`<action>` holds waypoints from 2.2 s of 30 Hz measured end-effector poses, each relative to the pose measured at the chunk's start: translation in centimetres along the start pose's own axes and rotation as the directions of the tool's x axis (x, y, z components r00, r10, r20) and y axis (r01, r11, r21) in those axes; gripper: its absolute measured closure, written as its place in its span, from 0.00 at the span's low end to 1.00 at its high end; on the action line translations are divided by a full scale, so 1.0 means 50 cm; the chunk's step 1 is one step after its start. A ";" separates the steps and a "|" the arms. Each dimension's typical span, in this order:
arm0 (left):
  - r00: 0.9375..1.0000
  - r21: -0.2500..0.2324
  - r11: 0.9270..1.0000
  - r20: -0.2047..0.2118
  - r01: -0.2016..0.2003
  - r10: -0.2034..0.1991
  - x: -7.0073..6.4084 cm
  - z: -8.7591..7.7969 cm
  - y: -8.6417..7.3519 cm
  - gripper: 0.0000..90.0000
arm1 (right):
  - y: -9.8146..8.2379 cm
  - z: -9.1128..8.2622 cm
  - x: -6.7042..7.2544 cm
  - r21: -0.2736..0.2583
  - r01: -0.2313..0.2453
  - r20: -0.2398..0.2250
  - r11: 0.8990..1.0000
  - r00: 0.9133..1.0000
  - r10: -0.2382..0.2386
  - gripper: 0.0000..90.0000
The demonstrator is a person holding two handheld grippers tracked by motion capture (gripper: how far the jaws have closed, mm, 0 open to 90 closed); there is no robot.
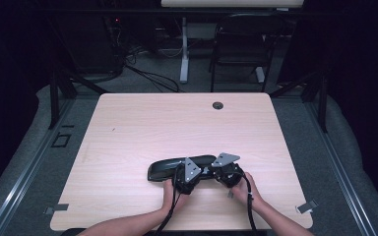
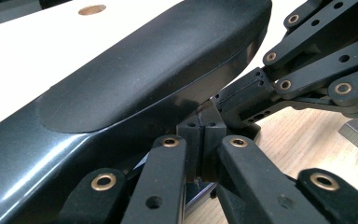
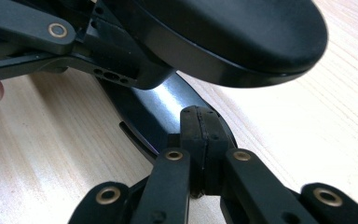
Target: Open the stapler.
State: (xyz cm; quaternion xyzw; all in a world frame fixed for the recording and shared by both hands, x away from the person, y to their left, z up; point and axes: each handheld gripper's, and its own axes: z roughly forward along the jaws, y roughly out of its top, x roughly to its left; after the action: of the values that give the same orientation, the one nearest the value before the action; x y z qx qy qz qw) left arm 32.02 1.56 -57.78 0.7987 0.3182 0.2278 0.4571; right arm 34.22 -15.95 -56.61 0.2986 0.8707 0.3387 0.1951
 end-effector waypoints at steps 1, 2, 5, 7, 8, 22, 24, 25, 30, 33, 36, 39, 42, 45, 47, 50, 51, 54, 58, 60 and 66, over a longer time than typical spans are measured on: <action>1.000 0.001 1.000 -0.004 0.001 -0.001 -0.001 -0.001 0.000 1.00 | 0.000 0.000 0.000 0.000 0.000 0.000 1.000 1.000 0.000 1.00; 1.000 0.001 1.000 0.002 0.001 -0.001 0.000 -0.001 0.000 1.00 | 0.000 0.000 0.000 -0.003 0.000 0.000 1.000 1.000 0.000 1.00; 1.000 -0.002 1.000 0.002 0.001 -0.001 0.000 -0.001 0.000 1.00 | -0.001 0.001 -0.001 -0.010 -0.009 -0.009 1.000 1.000 0.009 1.00; 1.000 -0.003 1.000 0.005 -0.001 0.001 0.000 0.000 0.000 1.00 | -0.001 0.001 -0.001 -0.008 -0.008 -0.009 1.000 1.000 0.008 1.00; 1.000 -0.003 1.000 0.005 -0.001 0.001 0.000 0.000 0.000 1.00 | -0.001 0.001 -0.001 -0.008 -0.008 -0.009 1.000 1.000 0.008 1.00; 1.000 -0.023 1.000 0.003 0.010 -0.009 -0.009 0.008 0.001 1.00 | -0.001 0.001 -0.001 -0.010 -0.007 -0.007 1.000 1.000 0.007 1.00; 1.000 -0.022 1.000 0.003 0.010 -0.010 -0.009 0.008 0.002 1.00 | -0.002 0.001 -0.001 -0.011 -0.013 -0.008 1.000 1.000 0.013 1.00; 1.000 -0.025 1.000 0.001 0.013 -0.013 -0.008 0.007 0.001 1.00 | -0.002 0.001 -0.001 -0.012 -0.013 -0.010 1.000 1.000 0.013 1.00; 1.000 -0.026 1.000 0.005 0.015 -0.015 -0.008 0.006 0.002 1.00 | -0.003 0.001 -0.001 -0.015 -0.007 -0.006 1.000 1.000 0.006 1.00; 1.000 -0.028 0.999 0.004 0.016 -0.016 -0.010 0.004 0.002 1.00 | -0.003 0.001 0.000 -0.017 -0.005 -0.004 1.000 1.000 0.005 1.00; 1.000 -0.029 0.999 0.007 0.015 -0.015 -0.011 0.006 0.002 1.00 | -0.003 0.001 0.000 -0.016 -0.004 -0.003 1.000 1.000 0.004 1.00; 1.000 -0.033 0.999 0.007 0.018 -0.018 -0.012 0.009 0.002 1.00 | -0.003 0.001 0.000 -0.013 -0.005 -0.003 1.000 1.000 0.005 1.00; 1.000 -0.034 0.999 0.005 0.027 -0.027 -0.014 0.012 0.003 1.00 | -0.004 0.001 0.000 -0.018 -0.010 -0.003 1.000 1.000 0.010 1.00; 1.000 -0.030 0.999 0.007 0.026 -0.026 -0.013 0.012 0.004 1.00 | -0.004 0.001 0.000 -0.019 -0.011 -0.003 1.000 1.000 0.011 1.00; 1.000 -0.030 0.999 0.008 0.029 -0.029 -0.012 0.011 0.005 1.00 | -0.004 0.002 0.000 -0.022 -0.013 -0.002 1.000 1.000 0.013 1.00; 1.000 -0.030 0.999 0.007 0.031 -0.031 -0.012 0.011 0.005 1.00 | -0.004 0.002 0.000 -0.024 -0.014 -0.003 1.000 1.000 0.014 1.00; 0.999 -0.029 0.999 0.005 0.033 -0.032 -0.013 0.010 0.005 1.00 | -0.005 0.001 -0.001 -0.021 -0.021 -0.006 1.000 1.000 0.021 1.00; 0.999 -0.029 0.999 0.004 0.032 -0.032 -0.013 0.009 0.005 1.00 | -0.005 0.001 -0.001 -0.018 -0.014 -0.004 1.000 1.000 0.014 1.00; 1.000 -0.030 0.999 0.004 0.031 -0.031 -0.013 0.009 0.005 1.00 | -0.005 0.001 0.000 -0.020 -0.017 -0.003 1.000 1.000 0.017 1.00; 0.999 -0.031 0.999 0.004 0.033 -0.033 -0.013 0.009 0.005 1.00 | -0.005 0.001 0.000 -0.020 -0.013 -0.002 1.000 1.000 0.013 1.00; 0.999 -0.035 0.999 0.002 0.035 -0.035 -0.013 0.008 0.006 1.00 | -0.004 0.001 0.000 -0.023 -0.011 0.000 1.000 1.000 0.011 1.00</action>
State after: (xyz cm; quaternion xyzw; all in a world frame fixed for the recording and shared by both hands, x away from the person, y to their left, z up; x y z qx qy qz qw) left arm 31.94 0.76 -57.77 0.7851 0.3278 0.2246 0.4752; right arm 34.16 -16.05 -56.81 0.3015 0.8650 0.3495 0.1967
